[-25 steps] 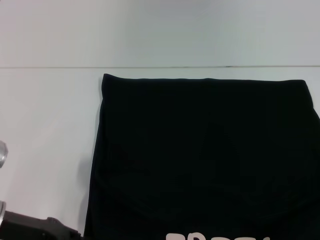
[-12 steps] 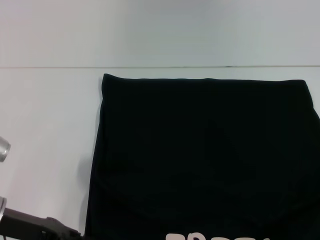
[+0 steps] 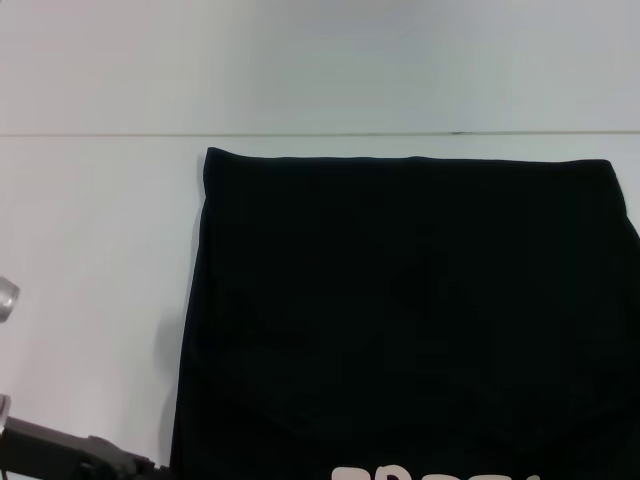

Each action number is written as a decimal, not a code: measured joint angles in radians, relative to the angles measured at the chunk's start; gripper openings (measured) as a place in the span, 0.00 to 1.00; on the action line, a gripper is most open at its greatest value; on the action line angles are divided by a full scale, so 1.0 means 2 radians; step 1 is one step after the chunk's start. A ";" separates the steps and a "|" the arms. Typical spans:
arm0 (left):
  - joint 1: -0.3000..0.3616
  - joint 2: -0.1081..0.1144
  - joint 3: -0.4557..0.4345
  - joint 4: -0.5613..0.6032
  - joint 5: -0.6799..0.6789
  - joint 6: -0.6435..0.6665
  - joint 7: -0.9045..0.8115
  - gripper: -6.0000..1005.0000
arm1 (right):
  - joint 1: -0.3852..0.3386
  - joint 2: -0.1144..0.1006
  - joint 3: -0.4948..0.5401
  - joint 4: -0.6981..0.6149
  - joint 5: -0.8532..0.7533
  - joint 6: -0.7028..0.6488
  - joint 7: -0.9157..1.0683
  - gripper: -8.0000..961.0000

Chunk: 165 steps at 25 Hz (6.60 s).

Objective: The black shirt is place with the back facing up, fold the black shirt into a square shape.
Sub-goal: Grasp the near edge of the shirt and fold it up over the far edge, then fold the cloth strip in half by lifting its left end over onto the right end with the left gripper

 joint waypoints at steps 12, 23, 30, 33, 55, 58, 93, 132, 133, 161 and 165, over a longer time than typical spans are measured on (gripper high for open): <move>0.002 -0.006 0.028 -0.001 0.001 -0.011 0.004 0.79 | 0.002 0.001 0.000 0.000 0.000 0.001 0.000 0.07; -0.003 -0.008 0.040 -0.005 -0.002 -0.020 0.011 0.86 | 0.004 0.001 0.000 0.000 0.002 0.001 0.001 0.07; -0.005 -0.007 0.040 -0.008 -0.001 -0.041 0.023 0.76 | 0.005 0.000 0.009 0.000 0.002 -0.001 0.002 0.07; -0.006 -0.007 0.040 -0.008 0.000 -0.042 0.025 0.70 | 0.005 0.000 0.012 0.000 0.002 -0.002 0.002 0.07; -0.009 -0.002 0.047 -0.010 0.001 -0.029 0.028 0.01 | 0.011 0.000 0.013 0.000 0.001 -0.003 0.001 0.07; -0.011 0.003 0.037 -0.009 0.001 -0.014 0.029 0.01 | 0.010 0.000 0.011 0.000 0.000 -0.003 0.002 0.07; -0.155 0.064 -0.006 -0.077 -0.023 -0.112 -0.038 0.01 | 0.133 -0.018 0.080 -0.005 -0.017 0.092 0.069 0.07; -0.199 0.036 0.105 -0.098 -0.019 -0.531 -0.098 0.01 | 0.311 0.031 -0.005 0.093 -0.016 0.546 0.102 0.07; -0.199 0.036 0.105 -0.104 -0.019 -0.540 -0.097 0.01 | 0.313 0.032 -0.005 0.097 -0.016 0.554 0.101 0.07; -0.193 0.014 0.161 -0.150 -0.017 -0.634 -0.094 0.07 | 0.325 0.055 -0.006 0.124 -0.017 0.632 0.088 0.08; -0.188 0.013 0.159 -0.146 -0.015 -0.637 -0.100 0.09 | 0.318 0.056 -0.004 0.111 -0.015 0.628 0.094 0.09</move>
